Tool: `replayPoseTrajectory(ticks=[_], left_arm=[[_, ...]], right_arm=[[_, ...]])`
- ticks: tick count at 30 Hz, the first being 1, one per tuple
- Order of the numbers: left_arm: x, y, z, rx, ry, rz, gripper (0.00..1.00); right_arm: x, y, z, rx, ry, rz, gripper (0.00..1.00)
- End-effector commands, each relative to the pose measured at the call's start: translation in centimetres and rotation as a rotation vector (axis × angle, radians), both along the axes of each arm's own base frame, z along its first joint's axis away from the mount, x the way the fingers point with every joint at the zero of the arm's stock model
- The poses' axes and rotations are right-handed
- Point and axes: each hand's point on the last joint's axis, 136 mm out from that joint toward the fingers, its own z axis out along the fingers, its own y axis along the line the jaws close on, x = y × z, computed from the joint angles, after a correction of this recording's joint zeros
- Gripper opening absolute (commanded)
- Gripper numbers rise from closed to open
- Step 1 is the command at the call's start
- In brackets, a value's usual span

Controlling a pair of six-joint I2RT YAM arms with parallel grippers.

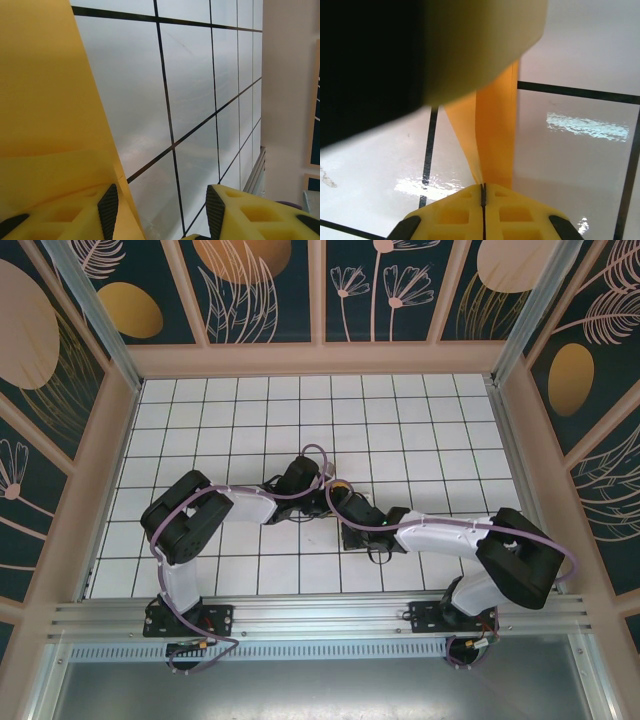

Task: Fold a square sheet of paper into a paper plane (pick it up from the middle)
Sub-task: Fold the wing for the fifth time at the center of the table.

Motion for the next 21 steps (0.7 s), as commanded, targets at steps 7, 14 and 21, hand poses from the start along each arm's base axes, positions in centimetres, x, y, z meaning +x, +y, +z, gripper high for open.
replayPoseTrajectory(ticks=[7,14,21], left_arm=[[0.1,-0.7,0.0,0.005,-0.020,-0.028,0.52],[0.2,-0.8,0.1,0.006,-0.023,-0.031,0.51],[0.1,-0.8,0.1,0.005,-0.023,-0.033,0.51]], right_arm=[[-0.5,0.4,1.2,0.119,0.018,0.014,0.18],[-1.1,-0.1,0.7,0.113,0.047,0.021,0.18],[-0.9,-0.8,0.1,0.059,0.050,0.007,0.20]])
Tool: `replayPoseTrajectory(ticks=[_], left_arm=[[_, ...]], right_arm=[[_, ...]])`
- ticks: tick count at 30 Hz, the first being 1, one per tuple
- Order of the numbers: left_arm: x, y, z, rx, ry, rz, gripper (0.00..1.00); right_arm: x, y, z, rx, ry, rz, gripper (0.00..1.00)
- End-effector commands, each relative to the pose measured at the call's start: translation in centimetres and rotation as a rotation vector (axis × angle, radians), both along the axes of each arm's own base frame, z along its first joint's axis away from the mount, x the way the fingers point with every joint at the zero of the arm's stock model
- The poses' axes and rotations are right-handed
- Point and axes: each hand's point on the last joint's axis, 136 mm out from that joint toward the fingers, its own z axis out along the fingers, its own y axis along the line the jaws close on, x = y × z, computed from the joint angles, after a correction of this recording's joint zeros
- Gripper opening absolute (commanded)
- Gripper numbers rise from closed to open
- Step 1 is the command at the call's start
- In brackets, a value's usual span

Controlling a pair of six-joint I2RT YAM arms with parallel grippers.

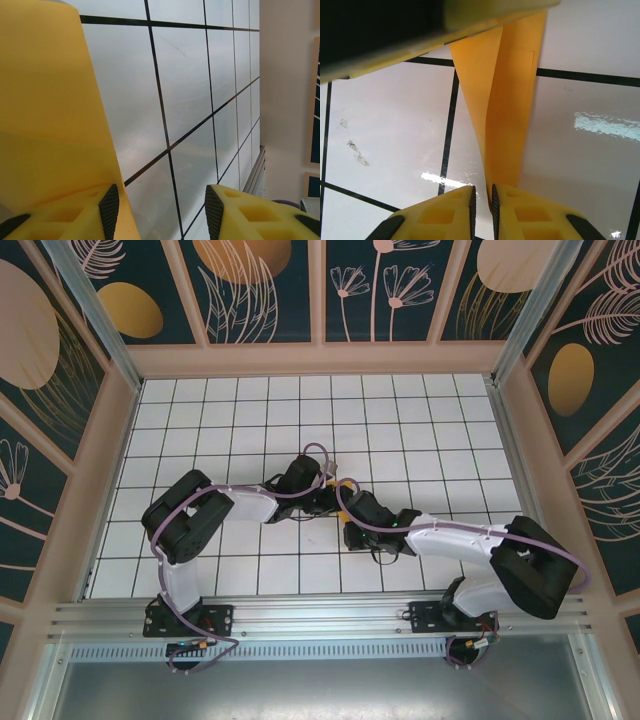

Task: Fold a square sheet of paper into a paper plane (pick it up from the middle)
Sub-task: Fold the wing for the fifth time at the center of the table.

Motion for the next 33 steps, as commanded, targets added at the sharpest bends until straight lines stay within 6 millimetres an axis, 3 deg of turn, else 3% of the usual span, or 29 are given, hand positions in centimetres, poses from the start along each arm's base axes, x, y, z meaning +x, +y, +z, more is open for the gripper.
replayPoseTrajectory(ticks=[1,6,13,20,25,33], left_arm=[[-0.1,-0.5,-0.1,0.007,-0.009,-0.025,0.51],[-0.1,-0.5,-0.1,0.007,-0.009,-0.025,0.51],[-0.1,-0.5,-0.1,0.010,-0.008,-0.027,0.51],[-0.3,-0.4,-0.5,0.022,-0.002,-0.031,0.51],[-0.5,-0.1,-1.1,0.040,0.008,-0.035,0.50],[-0.5,-0.3,-1.3,0.043,0.009,-0.046,0.50]], right_arm=[[-0.2,-0.8,-0.8,-0.045,0.016,0.003,0.19],[-0.4,-0.9,-1.2,-0.060,0.028,0.002,0.18],[-0.6,-0.4,-1.2,-0.031,0.035,0.021,0.05],[-1.2,0.5,-1.6,0.056,0.080,0.052,0.04],[-1.2,0.9,-0.8,0.133,0.088,0.051,0.09],[0.5,0.1,2.6,0.285,0.034,-0.002,0.34]])
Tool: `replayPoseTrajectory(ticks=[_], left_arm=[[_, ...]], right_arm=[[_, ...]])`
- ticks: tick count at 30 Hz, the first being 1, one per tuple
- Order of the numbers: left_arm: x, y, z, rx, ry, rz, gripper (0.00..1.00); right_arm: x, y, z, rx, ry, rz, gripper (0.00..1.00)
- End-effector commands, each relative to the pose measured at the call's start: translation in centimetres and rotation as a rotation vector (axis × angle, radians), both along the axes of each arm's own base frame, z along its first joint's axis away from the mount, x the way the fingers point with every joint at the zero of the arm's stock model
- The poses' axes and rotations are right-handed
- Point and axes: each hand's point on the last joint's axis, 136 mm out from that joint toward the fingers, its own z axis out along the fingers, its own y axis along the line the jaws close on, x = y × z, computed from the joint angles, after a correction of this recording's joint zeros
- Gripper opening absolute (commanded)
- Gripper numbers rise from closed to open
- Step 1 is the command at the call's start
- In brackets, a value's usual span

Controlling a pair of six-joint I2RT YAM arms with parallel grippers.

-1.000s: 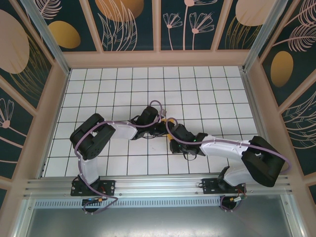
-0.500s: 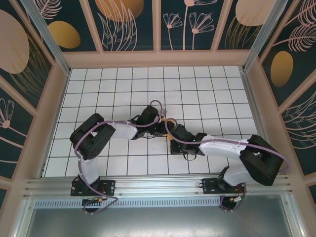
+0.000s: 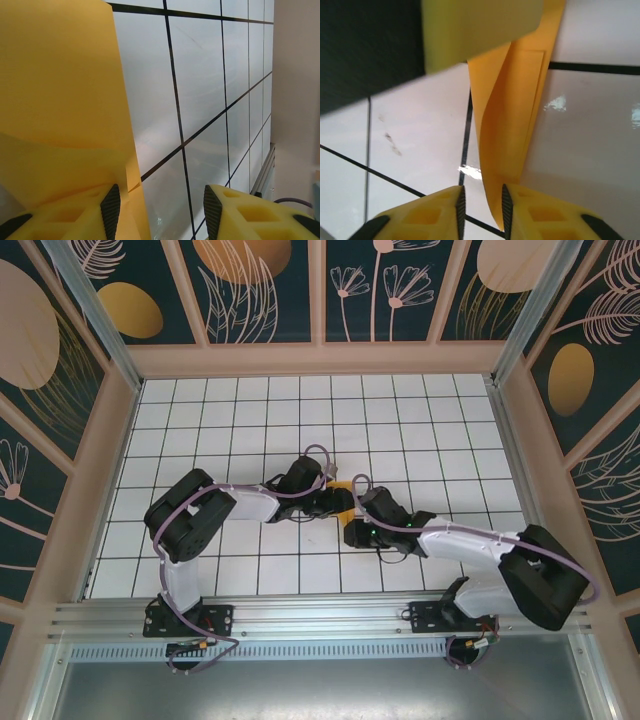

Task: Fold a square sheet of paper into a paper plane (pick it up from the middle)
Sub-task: Fold the wing for the fifth time at the center of the table.

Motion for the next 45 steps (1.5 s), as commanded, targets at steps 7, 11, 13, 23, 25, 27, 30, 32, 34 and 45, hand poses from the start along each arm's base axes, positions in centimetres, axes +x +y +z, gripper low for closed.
replayPoseTrajectory(ticks=[7,11,13,23,25,27,30,32,34,45], left_arm=[[-0.2,-0.6,-0.2,0.010,-0.007,-0.038,0.50],[-0.2,-0.6,-0.2,0.011,-0.005,-0.040,0.50],[-0.2,-0.6,-0.1,0.009,-0.007,-0.039,0.50],[-0.1,-0.7,0.3,0.002,-0.011,-0.040,0.50],[-0.2,-0.7,0.3,0.003,-0.010,-0.041,0.50],[-0.2,-0.7,0.4,0.002,-0.012,-0.041,0.50],[-0.1,-0.8,0.4,0.000,-0.012,-0.042,0.50],[-0.2,-0.8,0.5,-0.001,-0.012,-0.044,0.50],[-0.2,-0.8,0.4,0.001,-0.012,-0.043,0.50],[0.0,-1.0,0.7,-0.005,-0.019,-0.052,0.50]], right_arm=[[1.4,-0.5,1.0,0.124,0.010,-0.029,0.43],[1.6,0.0,0.4,0.118,0.030,-0.014,0.45],[1.8,0.0,-0.2,0.093,0.043,-0.014,0.45],[2.5,0.5,-1.3,0.058,0.071,-0.006,0.45],[2.6,0.5,-1.1,0.058,0.067,-0.011,0.45],[2.8,0.4,-0.9,0.056,0.056,-0.018,0.45],[3.1,0.4,-1.4,0.042,0.068,-0.022,0.46],[3.1,0.5,-1.8,0.032,0.083,-0.023,0.44],[3.2,0.5,-2.2,0.023,0.093,-0.030,0.42],[2.5,-0.4,-3.1,0.044,0.142,-0.055,0.27]])
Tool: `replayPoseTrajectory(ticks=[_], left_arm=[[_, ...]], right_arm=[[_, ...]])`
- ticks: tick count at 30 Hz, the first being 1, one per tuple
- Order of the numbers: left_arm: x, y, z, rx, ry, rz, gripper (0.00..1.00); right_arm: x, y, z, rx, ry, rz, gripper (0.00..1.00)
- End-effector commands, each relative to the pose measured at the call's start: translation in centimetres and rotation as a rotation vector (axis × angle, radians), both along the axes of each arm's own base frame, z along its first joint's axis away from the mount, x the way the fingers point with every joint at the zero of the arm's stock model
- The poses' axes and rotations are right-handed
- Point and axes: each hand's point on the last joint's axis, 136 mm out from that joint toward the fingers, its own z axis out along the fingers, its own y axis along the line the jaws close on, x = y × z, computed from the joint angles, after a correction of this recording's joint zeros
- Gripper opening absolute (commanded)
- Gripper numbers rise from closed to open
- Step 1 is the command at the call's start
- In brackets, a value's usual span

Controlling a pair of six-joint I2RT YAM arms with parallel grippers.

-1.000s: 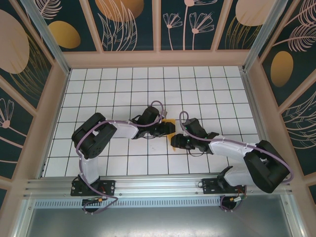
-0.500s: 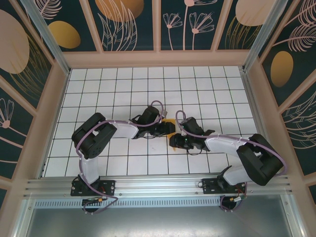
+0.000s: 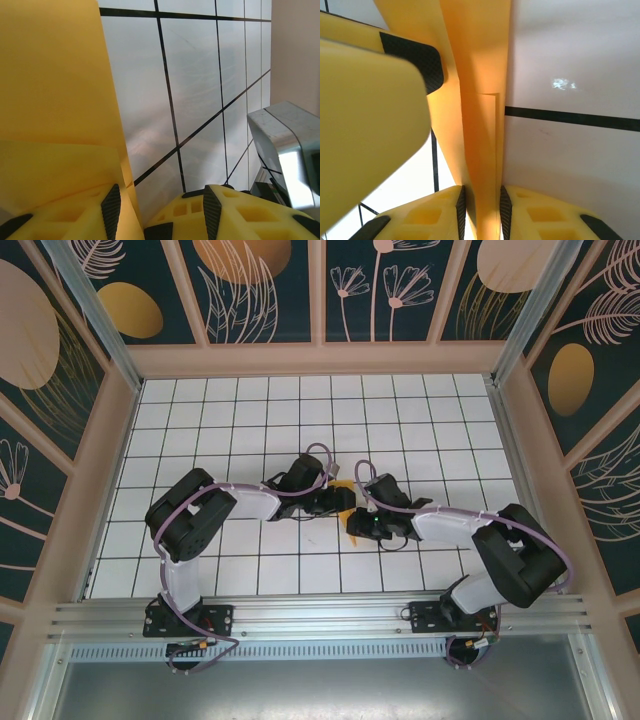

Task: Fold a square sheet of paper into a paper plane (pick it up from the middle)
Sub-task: Fold the wing for the fifth time at the center of the table.

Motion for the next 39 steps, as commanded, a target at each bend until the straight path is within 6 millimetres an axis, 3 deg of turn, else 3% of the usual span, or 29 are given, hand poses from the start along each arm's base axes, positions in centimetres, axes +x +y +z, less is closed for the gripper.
replayPoseTrajectory(ticks=[1,12,21,32,39], left_arm=[[-0.2,-0.7,0.4,-0.004,-0.012,-0.037,0.50],[-0.4,-1.0,0.9,-0.029,-0.011,-0.056,0.52],[-1.6,-2.4,3.3,-0.168,-0.012,-0.139,0.56],[-0.7,-0.7,-1.4,0.015,0.010,-0.060,0.53],[-0.8,-0.3,-2.6,0.050,0.020,-0.061,0.52]], right_arm=[[0.0,0.1,-0.5,0.028,0.007,-0.001,0.27],[-0.8,-0.8,-2.1,-0.012,0.065,-0.031,0.21],[-0.9,-1.2,-2.6,-0.034,0.077,-0.041,0.20],[-0.7,-1.1,-1.9,-0.022,0.059,-0.048,0.20],[-0.2,-0.7,1.5,0.059,-0.023,-0.063,0.25]])
